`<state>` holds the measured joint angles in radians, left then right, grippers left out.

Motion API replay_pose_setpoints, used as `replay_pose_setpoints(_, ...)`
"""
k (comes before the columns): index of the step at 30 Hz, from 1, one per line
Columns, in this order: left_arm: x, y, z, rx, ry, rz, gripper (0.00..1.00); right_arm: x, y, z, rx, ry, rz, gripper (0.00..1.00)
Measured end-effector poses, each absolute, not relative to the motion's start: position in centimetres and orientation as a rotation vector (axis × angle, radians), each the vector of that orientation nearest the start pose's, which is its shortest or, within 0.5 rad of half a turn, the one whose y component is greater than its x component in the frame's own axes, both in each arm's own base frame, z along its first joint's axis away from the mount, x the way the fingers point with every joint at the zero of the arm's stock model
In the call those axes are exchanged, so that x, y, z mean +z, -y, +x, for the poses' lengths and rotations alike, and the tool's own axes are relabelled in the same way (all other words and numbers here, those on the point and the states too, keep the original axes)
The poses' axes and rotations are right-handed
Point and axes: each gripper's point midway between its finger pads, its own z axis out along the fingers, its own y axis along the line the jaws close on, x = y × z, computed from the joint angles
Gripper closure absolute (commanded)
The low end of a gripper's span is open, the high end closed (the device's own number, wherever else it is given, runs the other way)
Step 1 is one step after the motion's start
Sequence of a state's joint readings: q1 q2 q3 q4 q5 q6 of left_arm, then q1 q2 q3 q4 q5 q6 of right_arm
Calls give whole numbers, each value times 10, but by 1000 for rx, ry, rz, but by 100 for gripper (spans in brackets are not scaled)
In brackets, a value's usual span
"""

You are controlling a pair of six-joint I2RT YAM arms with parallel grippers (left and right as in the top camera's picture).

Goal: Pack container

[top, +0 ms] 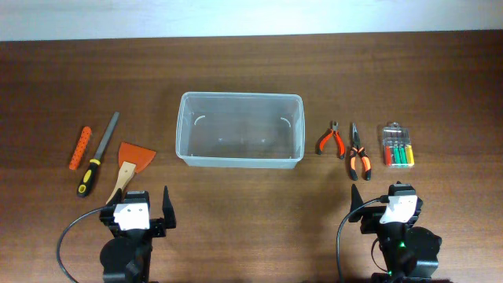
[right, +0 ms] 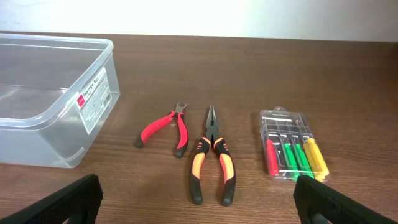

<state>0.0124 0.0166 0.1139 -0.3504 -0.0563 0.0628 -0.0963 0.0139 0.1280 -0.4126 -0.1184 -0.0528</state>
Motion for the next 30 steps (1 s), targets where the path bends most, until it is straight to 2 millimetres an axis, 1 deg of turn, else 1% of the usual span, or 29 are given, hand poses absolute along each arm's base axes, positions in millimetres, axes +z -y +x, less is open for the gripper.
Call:
replay_pose_setpoints(10,141,-9,232,84,-1818,22,1,133,2,227,7,-1867,-41,2)
replay_pose_setpoints(15,152,-3,235,57,-1773,42,1,134,2,228,5,-1863,-41,1)
replay_pose_setpoints(17,156,-5,234,63,-1766,37,1,138,2,229,1,-1844,-39,1)
replay_pose_setpoints(20,174,-12,234,102,-1750,5,1,154,-2,232,19,-1779,-64,2)
replay_pose_setpoints(22,192,-18,234,132,-1745,-22,1,162,-7,232,45,-1763,-87,2)
replay_pose_setpoints(24,212,-24,239,164,-1763,-46,1,175,-14,231,78,-1767,-112,2)
replay_pose_setpoints(27,233,-32,257,199,-1843,-71,1,200,-19,230,111,-1807,-129,2)
replay_pose_setpoints(30,246,-45,285,230,-1982,-103,1,229,-21,235,141,-1894,-130,2)
